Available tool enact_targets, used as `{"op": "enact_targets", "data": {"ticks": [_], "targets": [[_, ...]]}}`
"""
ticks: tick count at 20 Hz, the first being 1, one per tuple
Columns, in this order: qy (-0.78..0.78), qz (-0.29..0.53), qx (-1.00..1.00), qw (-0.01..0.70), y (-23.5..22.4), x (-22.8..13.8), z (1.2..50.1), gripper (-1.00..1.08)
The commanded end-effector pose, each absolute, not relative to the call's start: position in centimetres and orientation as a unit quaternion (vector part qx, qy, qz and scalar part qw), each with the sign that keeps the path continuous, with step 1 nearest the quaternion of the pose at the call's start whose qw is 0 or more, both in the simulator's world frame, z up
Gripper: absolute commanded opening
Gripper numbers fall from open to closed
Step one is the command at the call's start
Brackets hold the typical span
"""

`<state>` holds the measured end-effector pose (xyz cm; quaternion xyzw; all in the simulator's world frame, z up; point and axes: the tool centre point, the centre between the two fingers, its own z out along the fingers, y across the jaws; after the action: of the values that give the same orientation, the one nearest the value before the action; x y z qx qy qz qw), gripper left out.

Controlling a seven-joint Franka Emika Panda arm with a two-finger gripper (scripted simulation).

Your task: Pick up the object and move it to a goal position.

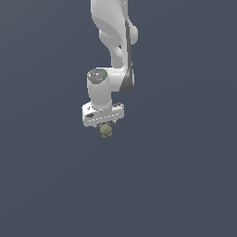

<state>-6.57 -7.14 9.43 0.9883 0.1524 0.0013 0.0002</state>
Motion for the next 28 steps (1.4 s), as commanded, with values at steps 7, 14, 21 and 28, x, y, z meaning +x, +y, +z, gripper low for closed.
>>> {"op": "enact_targets", "data": {"ticks": [7,14,21,28], "targets": [[0.162,0.000,0.987,0.000,-7.2,-7.0,8.9,1.00],[0.163,0.000,0.987,0.000,-7.2,-7.1,6.3,1.00],[0.164,0.000,0.987,0.000,-7.2,-7.1,4.0,1.00],[0.164,0.000,0.987,0.000,-7.3,-7.1,3.9,-1.00]]}}
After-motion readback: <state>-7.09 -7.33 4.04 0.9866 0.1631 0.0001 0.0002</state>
